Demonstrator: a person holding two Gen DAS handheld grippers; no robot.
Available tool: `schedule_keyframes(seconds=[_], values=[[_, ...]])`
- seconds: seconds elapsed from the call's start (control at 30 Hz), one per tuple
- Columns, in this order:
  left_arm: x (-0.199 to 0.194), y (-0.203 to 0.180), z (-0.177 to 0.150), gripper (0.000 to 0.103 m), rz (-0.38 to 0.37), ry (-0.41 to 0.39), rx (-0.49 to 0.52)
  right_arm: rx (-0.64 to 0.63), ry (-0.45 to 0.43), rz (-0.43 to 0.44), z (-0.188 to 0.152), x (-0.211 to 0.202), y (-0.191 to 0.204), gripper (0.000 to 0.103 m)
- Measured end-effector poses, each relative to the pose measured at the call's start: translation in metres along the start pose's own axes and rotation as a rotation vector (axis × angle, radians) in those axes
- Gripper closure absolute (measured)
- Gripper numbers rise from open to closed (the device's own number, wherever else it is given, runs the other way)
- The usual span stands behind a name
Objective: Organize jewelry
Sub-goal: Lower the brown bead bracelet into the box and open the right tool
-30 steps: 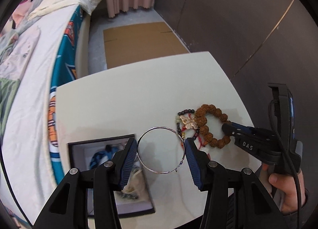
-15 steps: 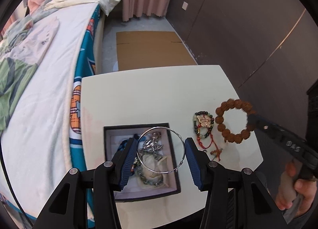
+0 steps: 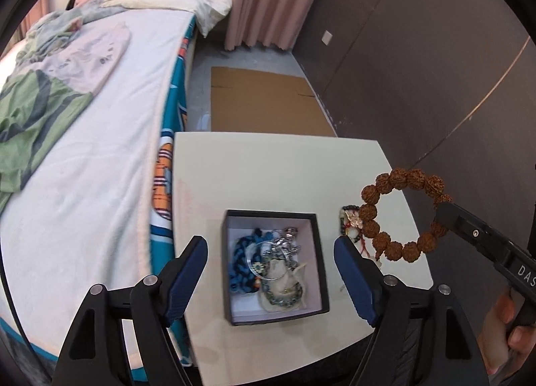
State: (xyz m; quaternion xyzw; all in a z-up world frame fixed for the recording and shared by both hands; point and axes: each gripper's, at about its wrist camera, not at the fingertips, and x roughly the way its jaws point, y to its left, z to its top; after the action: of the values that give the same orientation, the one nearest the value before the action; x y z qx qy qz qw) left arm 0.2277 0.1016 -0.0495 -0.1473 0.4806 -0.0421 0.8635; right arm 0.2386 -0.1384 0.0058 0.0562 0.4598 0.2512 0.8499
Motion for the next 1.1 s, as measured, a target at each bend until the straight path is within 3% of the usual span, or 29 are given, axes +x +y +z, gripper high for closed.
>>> schedule_keyframes(seconds=[0.3, 0.37, 0.43, 0.47, 1.1], values=[[-0.034, 0.034, -0.008, 0.025, 0.032, -0.045, -0.035, -0.051, 0.03, 0.079, -0.005, 0.02, 0.05, 0.083], [-0.041, 0.038, -0.01, 0.025, 0.037, -0.053, -0.04, -0.076, 0.05, -0.014, -0.007, 0.03, 0.058, 0.074], [-0.046, 0.039, -0.012, 0.025, 0.038, -0.062, -0.038, -0.134, 0.063, -0.068, -0.013, 0.035, 0.068, 0.044], [-0.049, 0.038, -0.013, 0.025, 0.04, -0.067, -0.032, -0.148, 0.052, -0.06, -0.017, 0.032, 0.069, 0.042], [-0.043, -0.029, -0.023, 0.025, 0.001, -0.059, 0.08, 0.044, 0.01, -0.073, -0.041, -0.025, -0.017, 0.041]])
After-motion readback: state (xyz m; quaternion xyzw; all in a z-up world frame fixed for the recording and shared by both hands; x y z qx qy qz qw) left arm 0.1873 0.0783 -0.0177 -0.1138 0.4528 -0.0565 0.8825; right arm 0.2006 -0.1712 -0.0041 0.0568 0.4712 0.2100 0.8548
